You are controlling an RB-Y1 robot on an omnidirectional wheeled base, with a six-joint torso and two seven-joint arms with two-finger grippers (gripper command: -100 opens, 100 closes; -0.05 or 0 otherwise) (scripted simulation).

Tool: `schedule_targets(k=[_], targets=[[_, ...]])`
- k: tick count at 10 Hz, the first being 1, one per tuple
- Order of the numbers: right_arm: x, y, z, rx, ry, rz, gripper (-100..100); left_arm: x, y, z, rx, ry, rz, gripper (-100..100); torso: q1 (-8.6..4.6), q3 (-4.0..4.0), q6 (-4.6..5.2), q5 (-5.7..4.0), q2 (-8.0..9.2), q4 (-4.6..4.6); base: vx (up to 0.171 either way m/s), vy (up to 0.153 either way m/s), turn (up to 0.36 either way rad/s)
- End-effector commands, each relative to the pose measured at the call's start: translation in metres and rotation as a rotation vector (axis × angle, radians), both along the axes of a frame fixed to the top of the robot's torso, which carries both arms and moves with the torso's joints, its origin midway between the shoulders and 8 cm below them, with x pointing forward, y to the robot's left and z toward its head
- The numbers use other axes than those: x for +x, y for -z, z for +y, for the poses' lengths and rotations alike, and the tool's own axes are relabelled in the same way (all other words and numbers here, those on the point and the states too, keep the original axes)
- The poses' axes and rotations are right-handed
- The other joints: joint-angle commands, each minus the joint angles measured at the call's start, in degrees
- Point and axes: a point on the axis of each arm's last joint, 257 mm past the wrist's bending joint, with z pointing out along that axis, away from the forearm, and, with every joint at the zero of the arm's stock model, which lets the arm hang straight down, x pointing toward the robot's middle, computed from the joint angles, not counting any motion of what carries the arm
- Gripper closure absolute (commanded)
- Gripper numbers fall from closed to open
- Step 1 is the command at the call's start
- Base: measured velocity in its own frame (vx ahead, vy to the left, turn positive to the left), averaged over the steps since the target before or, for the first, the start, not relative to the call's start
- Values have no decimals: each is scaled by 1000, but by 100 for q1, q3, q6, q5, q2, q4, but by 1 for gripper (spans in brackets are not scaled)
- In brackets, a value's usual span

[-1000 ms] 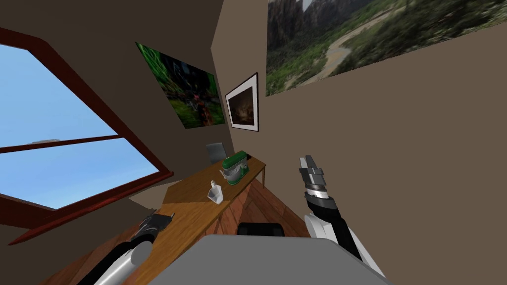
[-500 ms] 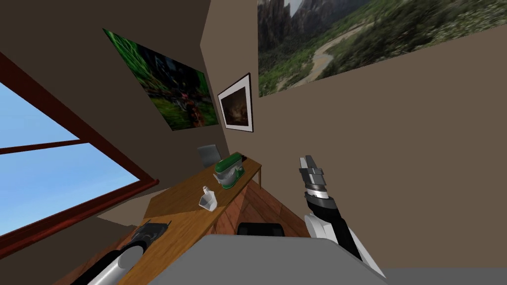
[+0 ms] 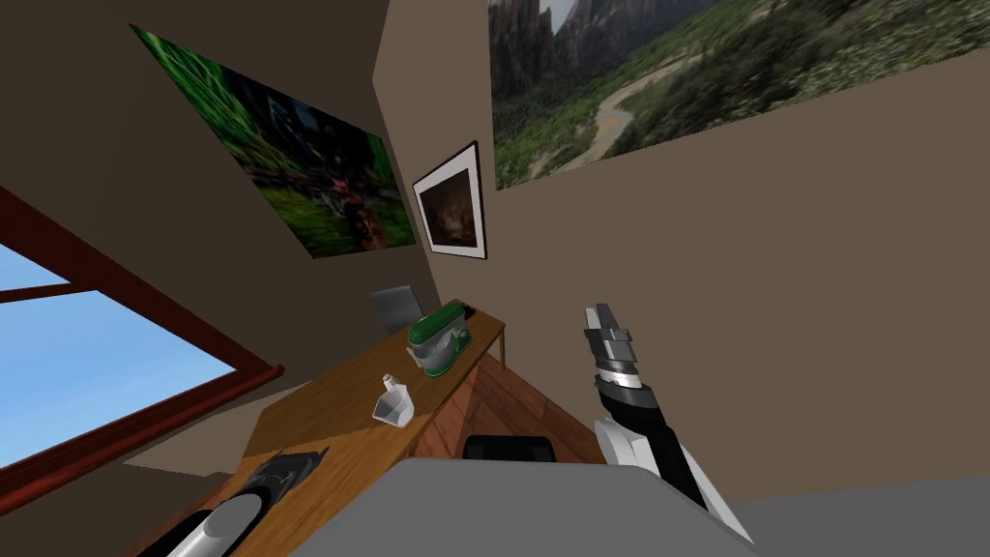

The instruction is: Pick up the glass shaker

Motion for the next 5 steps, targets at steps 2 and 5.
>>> schedule_targets(k=[2, 5], targets=[[0, 0, 0, 0, 0, 0, 0, -11, 15, 0, -103, -50, -5, -100, 0, 0, -4, 0, 1, -1, 55, -17, -124], [0, 0, 0, 0, 0, 0, 0, -26, 30, -2, -177, -96, 2, -100, -3, -2, 0, -1, -3, -1, 50, -16, -110]])
